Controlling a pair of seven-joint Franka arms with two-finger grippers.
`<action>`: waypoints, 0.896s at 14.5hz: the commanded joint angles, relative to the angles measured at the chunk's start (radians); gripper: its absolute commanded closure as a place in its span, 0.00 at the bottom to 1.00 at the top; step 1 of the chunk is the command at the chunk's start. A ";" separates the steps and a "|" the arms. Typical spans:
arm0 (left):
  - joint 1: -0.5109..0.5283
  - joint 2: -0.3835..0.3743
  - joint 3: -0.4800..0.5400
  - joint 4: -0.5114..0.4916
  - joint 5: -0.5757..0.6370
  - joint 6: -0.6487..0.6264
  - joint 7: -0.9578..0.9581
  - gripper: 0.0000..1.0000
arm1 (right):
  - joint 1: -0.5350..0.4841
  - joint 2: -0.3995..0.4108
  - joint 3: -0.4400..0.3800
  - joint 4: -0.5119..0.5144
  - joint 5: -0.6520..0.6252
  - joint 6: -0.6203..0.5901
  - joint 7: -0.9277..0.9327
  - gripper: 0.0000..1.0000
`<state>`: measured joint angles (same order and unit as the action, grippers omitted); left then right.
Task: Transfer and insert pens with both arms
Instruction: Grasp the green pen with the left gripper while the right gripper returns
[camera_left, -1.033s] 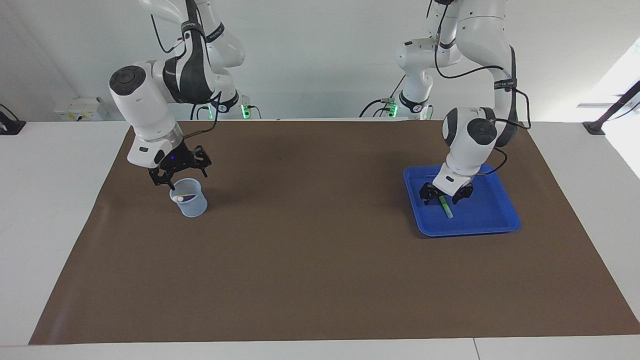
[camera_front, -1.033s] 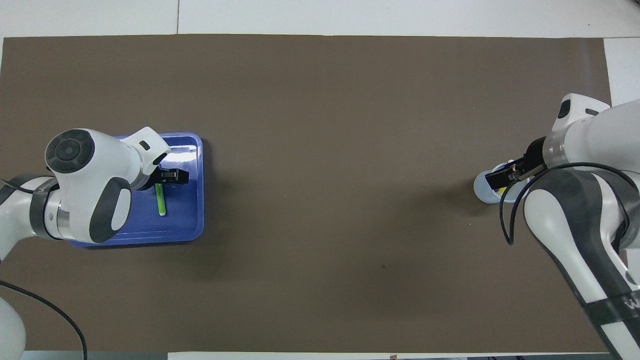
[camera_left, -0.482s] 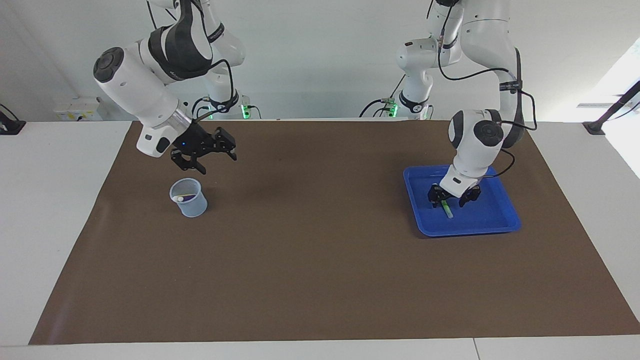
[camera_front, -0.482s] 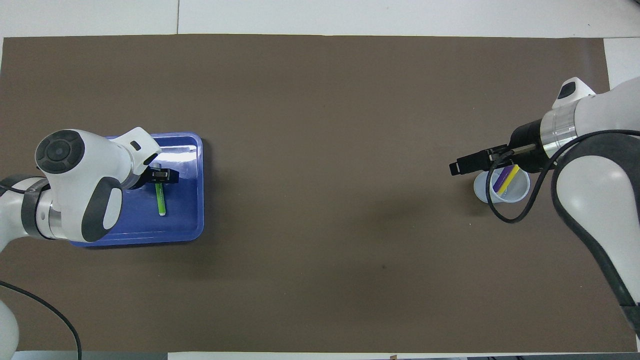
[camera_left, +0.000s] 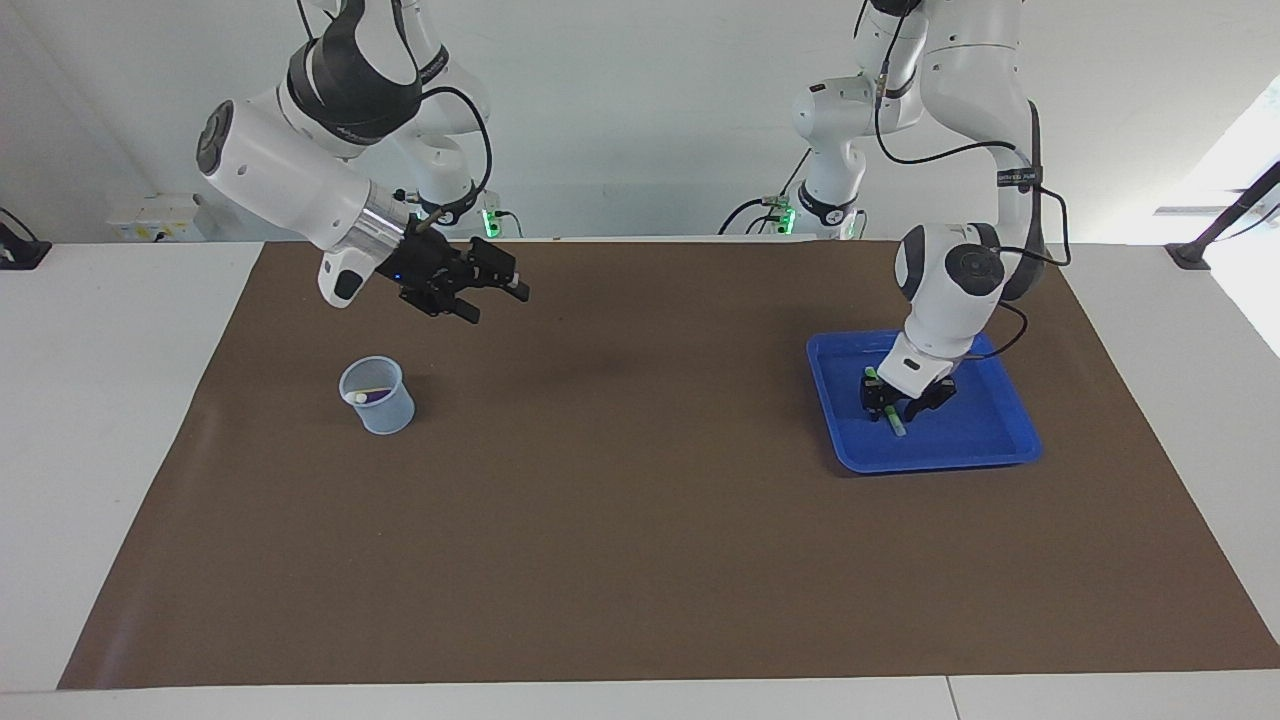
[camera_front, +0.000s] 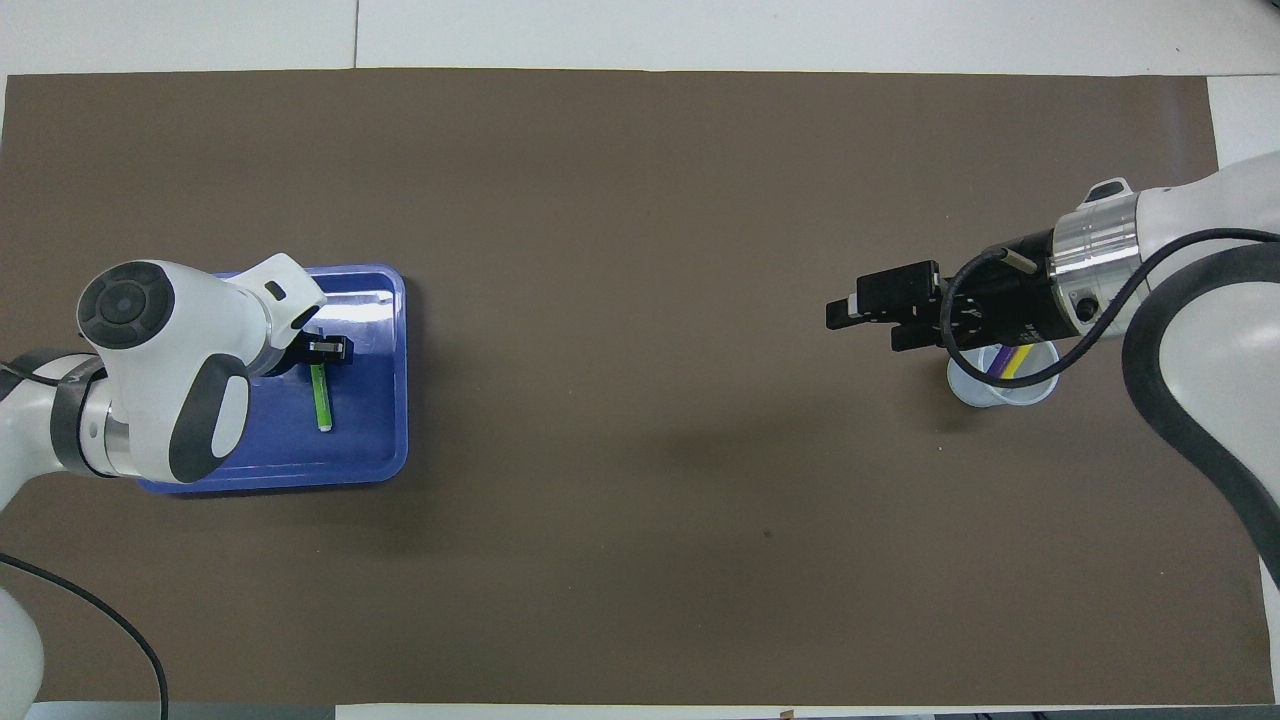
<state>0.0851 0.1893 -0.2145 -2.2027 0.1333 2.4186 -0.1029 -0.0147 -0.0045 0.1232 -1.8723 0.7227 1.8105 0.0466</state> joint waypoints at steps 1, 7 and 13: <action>0.009 0.001 0.000 -0.012 0.020 0.017 -0.006 0.85 | -0.002 -0.014 0.022 -0.005 0.035 0.006 0.038 0.00; 0.010 0.002 -0.002 0.000 0.019 -0.004 -0.015 1.00 | 0.044 -0.014 0.026 -0.010 0.043 0.046 0.081 0.00; 0.013 0.001 -0.002 0.104 -0.006 -0.179 -0.017 1.00 | 0.044 -0.015 0.026 -0.008 0.081 0.049 0.108 0.00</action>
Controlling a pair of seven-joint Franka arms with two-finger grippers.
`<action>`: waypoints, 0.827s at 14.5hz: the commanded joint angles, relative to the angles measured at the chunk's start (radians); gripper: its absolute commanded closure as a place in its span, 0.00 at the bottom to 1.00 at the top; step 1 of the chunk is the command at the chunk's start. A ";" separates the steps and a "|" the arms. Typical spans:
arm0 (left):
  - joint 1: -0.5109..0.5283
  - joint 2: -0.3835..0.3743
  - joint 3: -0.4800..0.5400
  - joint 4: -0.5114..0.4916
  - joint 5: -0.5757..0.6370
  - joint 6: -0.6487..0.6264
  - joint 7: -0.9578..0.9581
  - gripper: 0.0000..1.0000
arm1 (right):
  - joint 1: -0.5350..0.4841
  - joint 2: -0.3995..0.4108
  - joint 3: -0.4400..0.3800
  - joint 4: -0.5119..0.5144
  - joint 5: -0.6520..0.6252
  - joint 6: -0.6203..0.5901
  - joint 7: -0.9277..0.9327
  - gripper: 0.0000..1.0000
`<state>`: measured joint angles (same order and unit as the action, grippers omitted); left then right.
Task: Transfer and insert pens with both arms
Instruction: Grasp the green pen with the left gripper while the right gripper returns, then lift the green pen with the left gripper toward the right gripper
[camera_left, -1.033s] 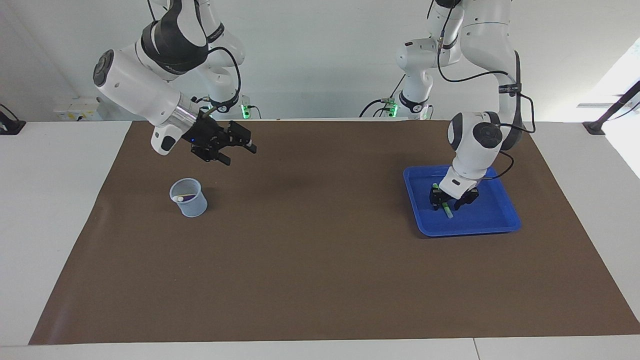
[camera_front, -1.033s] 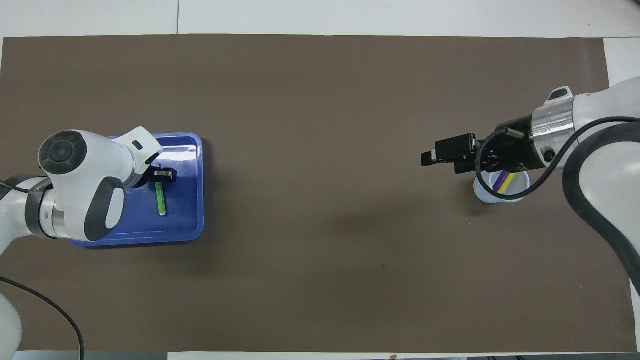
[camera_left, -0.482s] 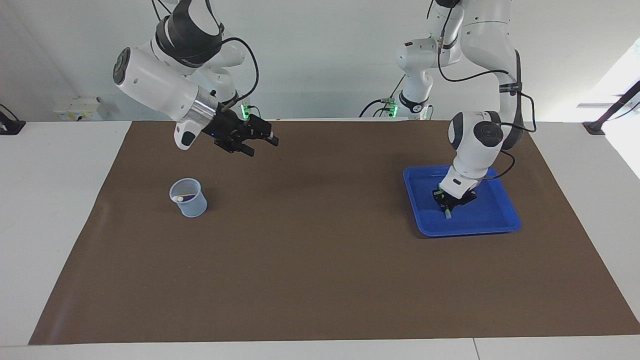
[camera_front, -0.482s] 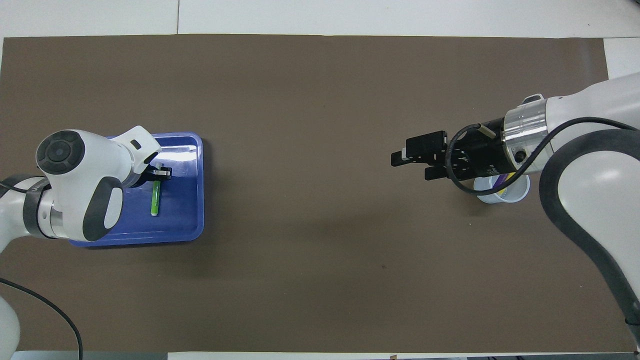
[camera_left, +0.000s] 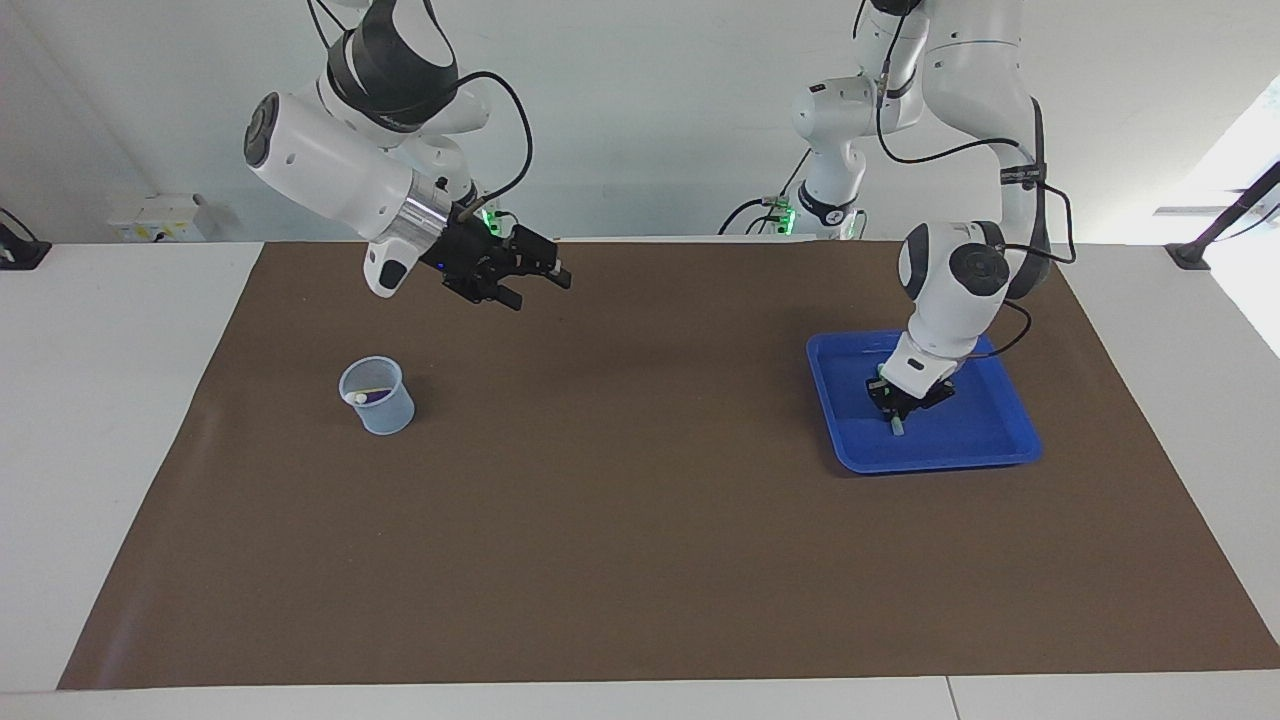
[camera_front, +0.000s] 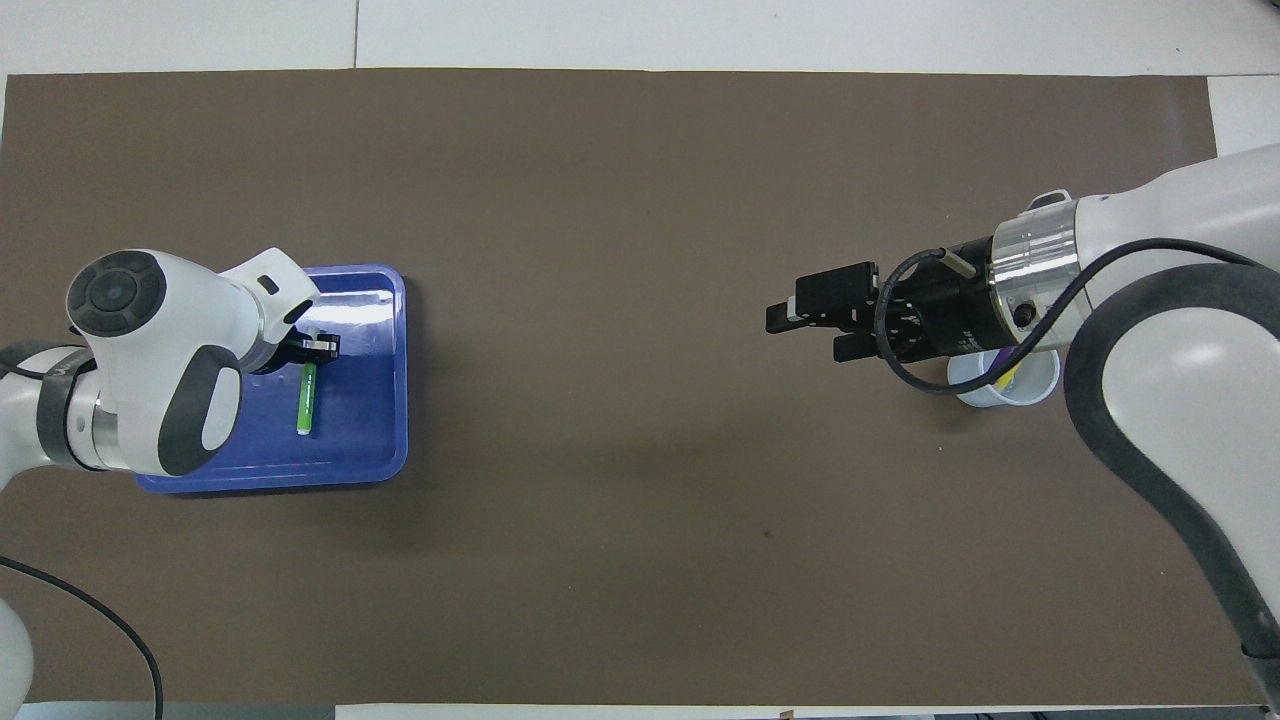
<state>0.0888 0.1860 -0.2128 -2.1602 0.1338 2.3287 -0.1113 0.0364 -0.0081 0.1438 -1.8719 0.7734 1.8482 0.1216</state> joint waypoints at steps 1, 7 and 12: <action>0.009 0.004 -0.003 0.091 -0.028 -0.132 -0.008 1.00 | -0.007 -0.013 0.005 -0.009 0.030 0.011 0.047 0.00; -0.006 0.000 -0.007 0.324 -0.233 -0.481 -0.285 1.00 | 0.008 -0.019 0.007 -0.007 0.040 0.032 0.066 0.00; -0.009 -0.048 -0.074 0.367 -0.508 -0.549 -0.894 1.00 | 0.008 -0.019 0.007 -0.010 0.058 0.034 0.064 0.00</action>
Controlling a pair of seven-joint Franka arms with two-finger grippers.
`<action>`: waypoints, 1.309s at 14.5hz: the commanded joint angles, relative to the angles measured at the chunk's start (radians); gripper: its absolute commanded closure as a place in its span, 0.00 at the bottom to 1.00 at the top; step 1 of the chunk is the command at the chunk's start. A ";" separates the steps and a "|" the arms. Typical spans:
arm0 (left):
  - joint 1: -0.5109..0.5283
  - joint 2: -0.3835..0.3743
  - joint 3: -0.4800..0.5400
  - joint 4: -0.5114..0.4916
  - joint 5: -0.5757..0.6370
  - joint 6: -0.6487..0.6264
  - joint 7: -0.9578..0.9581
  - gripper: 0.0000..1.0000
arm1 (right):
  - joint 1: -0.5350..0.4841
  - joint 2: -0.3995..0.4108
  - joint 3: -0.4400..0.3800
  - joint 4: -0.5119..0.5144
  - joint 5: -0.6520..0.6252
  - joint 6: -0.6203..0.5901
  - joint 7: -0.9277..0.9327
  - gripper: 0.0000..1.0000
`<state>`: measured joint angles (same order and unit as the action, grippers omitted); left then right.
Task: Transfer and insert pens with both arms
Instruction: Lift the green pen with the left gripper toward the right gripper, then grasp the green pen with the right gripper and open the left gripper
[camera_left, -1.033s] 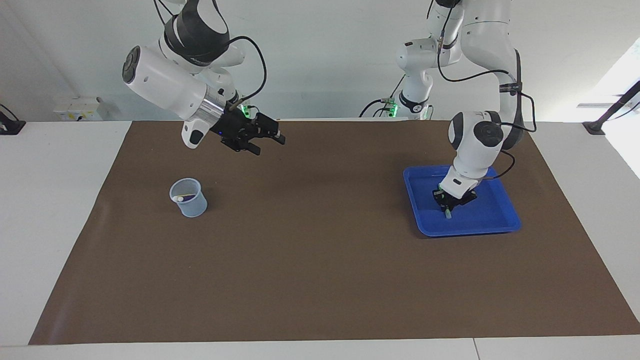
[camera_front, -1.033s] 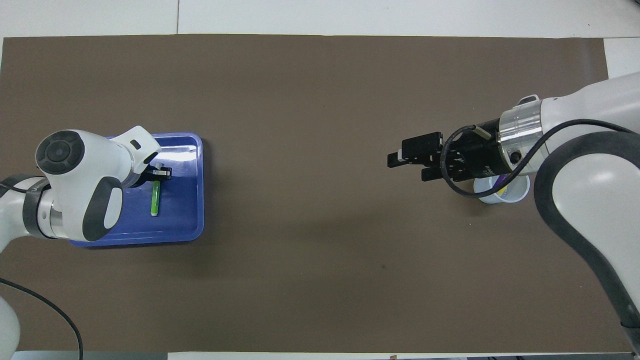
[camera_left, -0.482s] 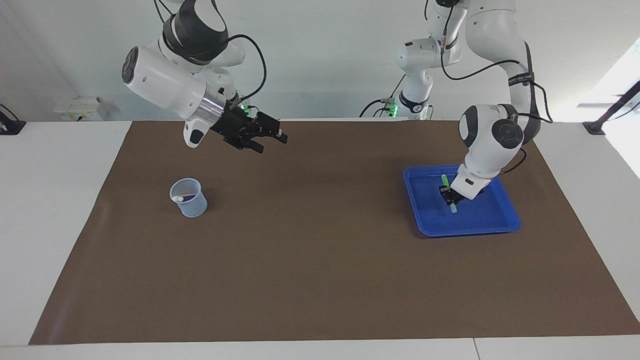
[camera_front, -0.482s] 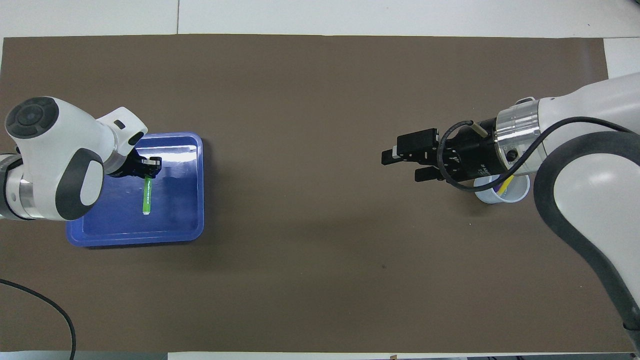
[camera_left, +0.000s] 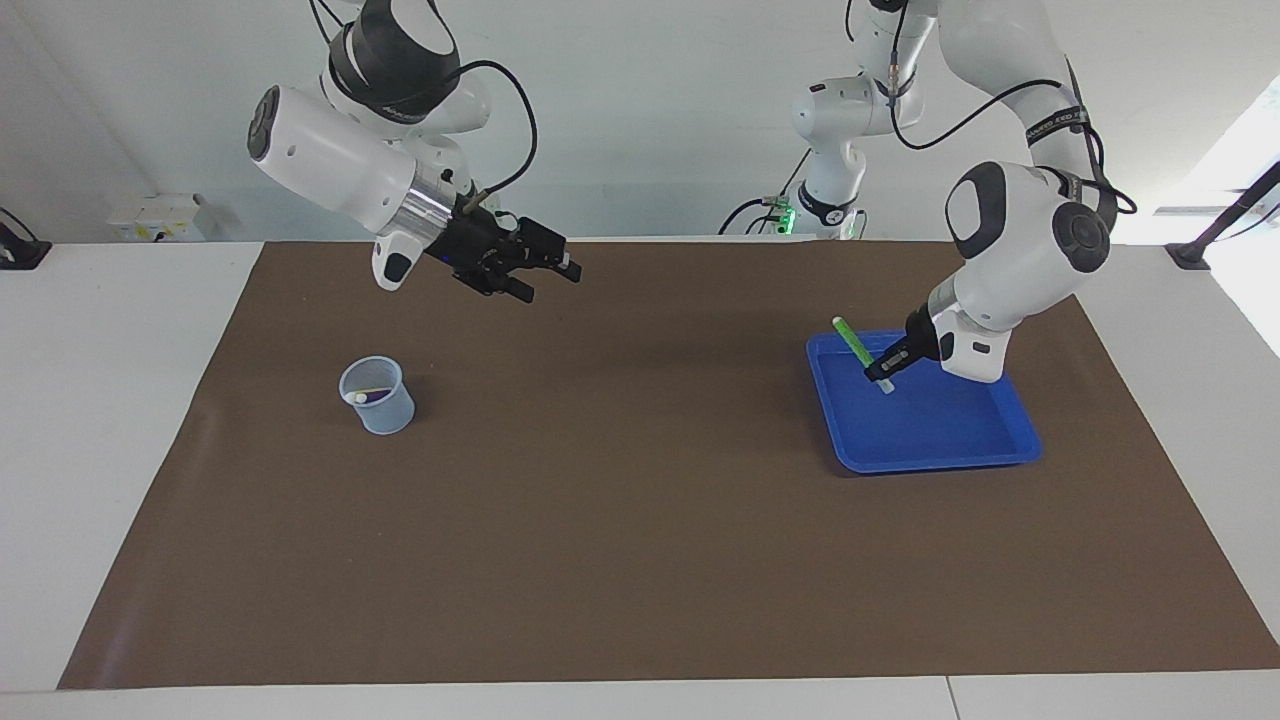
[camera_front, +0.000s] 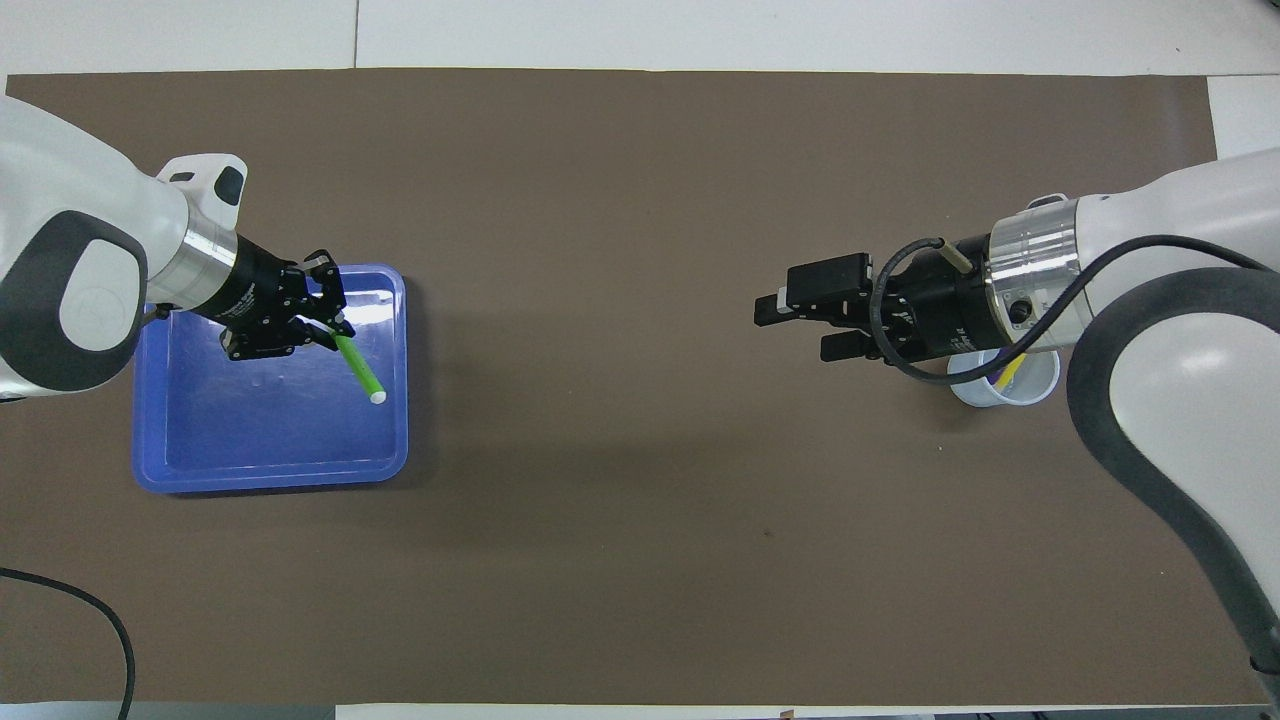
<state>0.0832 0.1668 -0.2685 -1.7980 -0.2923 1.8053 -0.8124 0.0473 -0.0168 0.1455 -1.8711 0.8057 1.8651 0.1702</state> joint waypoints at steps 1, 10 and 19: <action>-0.003 -0.039 -0.041 0.003 -0.134 -0.017 -0.299 1.00 | -0.003 -0.011 0.005 -0.011 0.026 0.020 0.015 0.00; -0.098 -0.066 -0.117 -0.043 -0.401 0.155 -0.850 1.00 | 0.091 -0.009 0.005 -0.016 0.058 0.161 0.032 0.00; -0.247 -0.079 -0.118 -0.078 -0.469 0.333 -1.004 1.00 | 0.233 -0.015 0.005 -0.077 0.044 0.381 0.008 0.07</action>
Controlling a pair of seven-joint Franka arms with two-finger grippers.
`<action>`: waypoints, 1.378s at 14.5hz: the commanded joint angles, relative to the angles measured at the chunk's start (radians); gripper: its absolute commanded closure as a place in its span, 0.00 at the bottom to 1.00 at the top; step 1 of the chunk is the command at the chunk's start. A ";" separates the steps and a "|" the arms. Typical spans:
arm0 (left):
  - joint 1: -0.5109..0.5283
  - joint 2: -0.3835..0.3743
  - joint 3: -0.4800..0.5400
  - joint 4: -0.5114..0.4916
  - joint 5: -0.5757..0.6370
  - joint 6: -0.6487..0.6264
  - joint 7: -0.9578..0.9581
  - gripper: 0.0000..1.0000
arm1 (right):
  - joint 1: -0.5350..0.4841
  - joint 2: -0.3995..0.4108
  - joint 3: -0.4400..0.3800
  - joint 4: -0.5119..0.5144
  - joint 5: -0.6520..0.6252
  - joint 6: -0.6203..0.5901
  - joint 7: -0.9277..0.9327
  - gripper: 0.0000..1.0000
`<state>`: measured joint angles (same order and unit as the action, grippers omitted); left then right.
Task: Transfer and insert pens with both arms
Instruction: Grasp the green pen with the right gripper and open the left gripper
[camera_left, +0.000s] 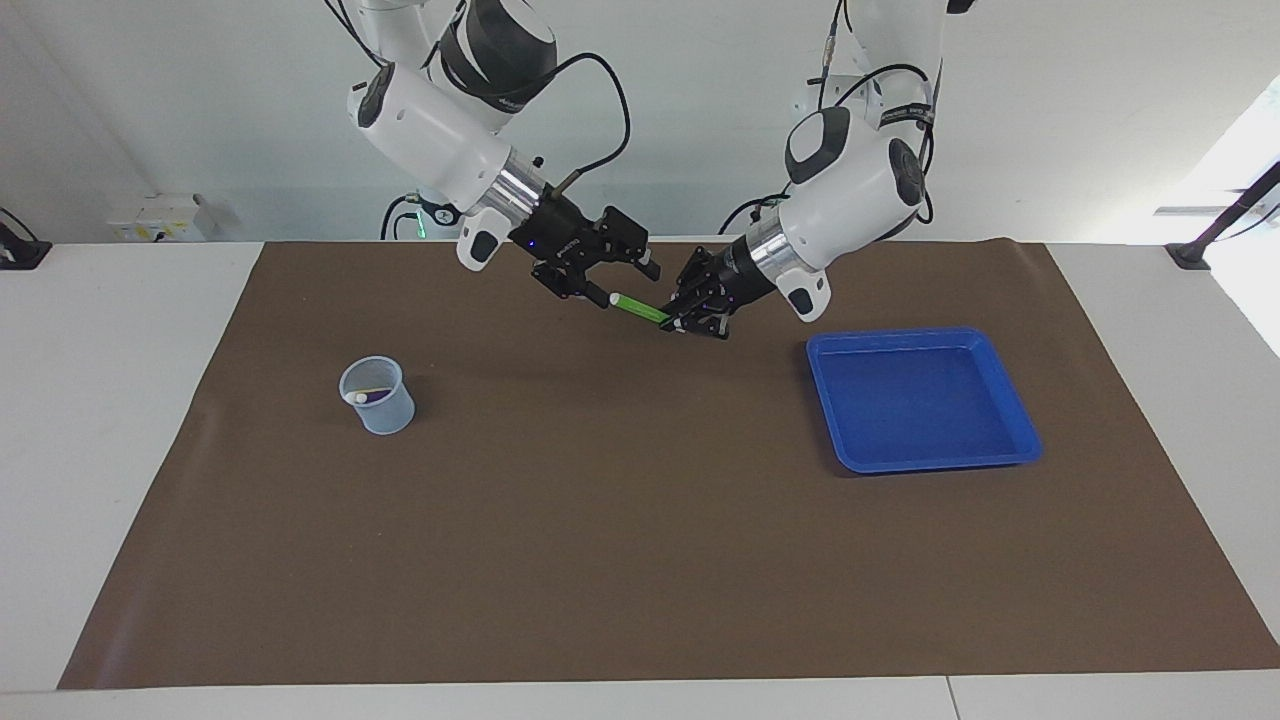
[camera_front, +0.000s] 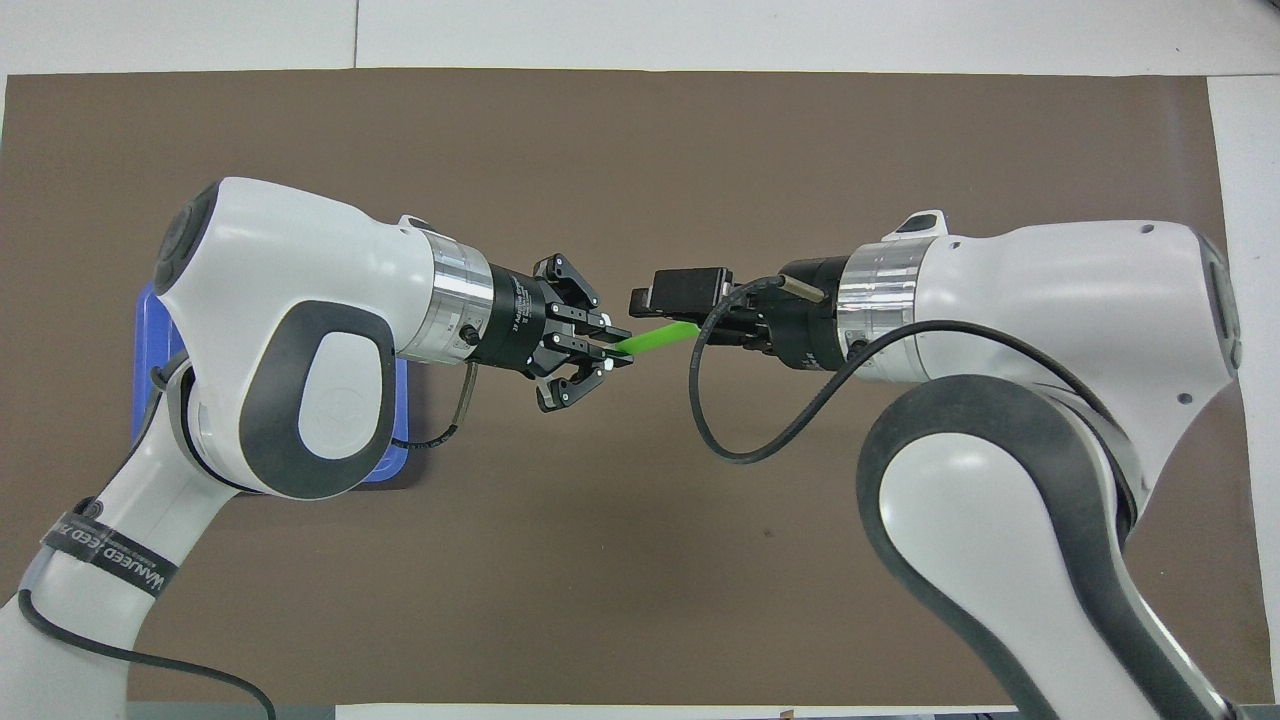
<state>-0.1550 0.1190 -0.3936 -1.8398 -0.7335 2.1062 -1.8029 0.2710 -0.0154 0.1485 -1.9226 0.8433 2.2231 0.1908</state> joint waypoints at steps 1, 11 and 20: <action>-0.008 -0.032 0.007 -0.036 -0.027 0.032 -0.013 1.00 | 0.010 -0.020 0.002 -0.029 0.005 0.023 -0.028 0.12; 0.000 -0.030 0.007 -0.033 -0.027 0.028 0.020 1.00 | 0.010 -0.021 0.002 -0.070 0.003 0.092 -0.090 0.49; 0.002 -0.032 0.007 -0.033 -0.030 0.029 0.031 1.00 | 0.008 -0.021 0.002 -0.070 0.003 0.095 -0.090 0.58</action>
<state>-0.1533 0.1163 -0.3908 -1.8426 -0.7356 2.1243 -1.7918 0.2819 -0.0171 0.1468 -1.9677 0.8407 2.2993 0.1251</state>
